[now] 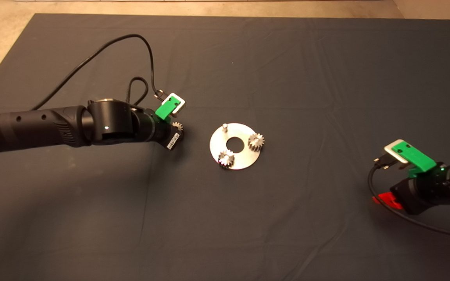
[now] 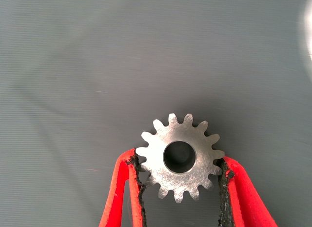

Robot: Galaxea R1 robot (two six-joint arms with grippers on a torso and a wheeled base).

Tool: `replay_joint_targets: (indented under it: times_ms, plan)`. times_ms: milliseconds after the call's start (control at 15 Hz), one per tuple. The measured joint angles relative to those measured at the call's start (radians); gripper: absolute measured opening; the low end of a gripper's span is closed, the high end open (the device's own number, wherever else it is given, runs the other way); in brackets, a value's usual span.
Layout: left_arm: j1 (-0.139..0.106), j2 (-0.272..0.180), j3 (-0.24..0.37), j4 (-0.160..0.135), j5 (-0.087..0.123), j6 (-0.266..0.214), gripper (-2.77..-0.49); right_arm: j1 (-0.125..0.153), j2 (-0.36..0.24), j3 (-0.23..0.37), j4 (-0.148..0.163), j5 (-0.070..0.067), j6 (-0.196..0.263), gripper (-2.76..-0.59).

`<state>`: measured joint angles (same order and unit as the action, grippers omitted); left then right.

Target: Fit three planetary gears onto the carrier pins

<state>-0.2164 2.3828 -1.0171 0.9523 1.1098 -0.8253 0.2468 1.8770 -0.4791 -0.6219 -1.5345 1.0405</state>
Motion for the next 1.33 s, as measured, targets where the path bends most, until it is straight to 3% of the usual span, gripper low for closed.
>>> replay_joint_targets:
  times_ms: [133, 200, 333, 400, 600, 667, 800, 867, 1133, 1333]
  plan:
    - [0.002, 0.019, 0.031, -0.005, 0.02, 0.001, -2.67, 0.0, -0.01, -0.004, 0.0, 0.0, -0.017, -1.29]
    - [-0.002, 0.033, 0.039, -0.006, 0.054, 0.001, -2.68, 0.0, -0.012, -0.005, 0.0, 0.004, -0.022, -1.29]
    - [-0.024, 0.075, 0.06, -0.006, 0.152, 0.0, -2.69, 0.0, -0.02, -0.006, 0.0, 0.004, -0.026, -1.29]
    - [-0.036, 0.105, 0.072, -0.006, 0.174, 0.0, -2.69, 0.0, -0.023, -0.007, 0.0, 0.004, -0.027, -1.29]
    - [-0.07, 0.155, 0.096, -0.007, 0.161, -0.002, -2.69, 0.0, -0.03, -0.007, 0.0, 0.004, -0.031, -1.29]
    - [-0.084, 0.156, 0.095, -0.006, 0.168, -0.008, -2.69, 0.0, -0.042, -0.007, 0.0, 0.004, -0.031, -1.29]
    - [-0.096, 0.177, 0.092, -0.006, 0.21, -0.024, -2.69, 0.0, -0.046, -0.007, -0.001, 0.006, -0.032, -1.29]
    - [-0.095, 0.193, 0.09, -0.007, 0.212, -0.026, -2.69, 0.0, -0.047, -0.007, -0.001, 0.009, -0.034, -1.29]
    - [-0.103, 0.207, 0.072, -0.007, 0.194, -0.066, -2.69, 0.0, -0.063, -0.006, -0.002, 0.0, -0.034, -1.29]
    - [-0.103, 0.207, 0.012, -0.006, 0.173, -0.067, -2.7, 0.0, -0.062, -0.006, -0.002, 0.005, -0.034, -1.29]
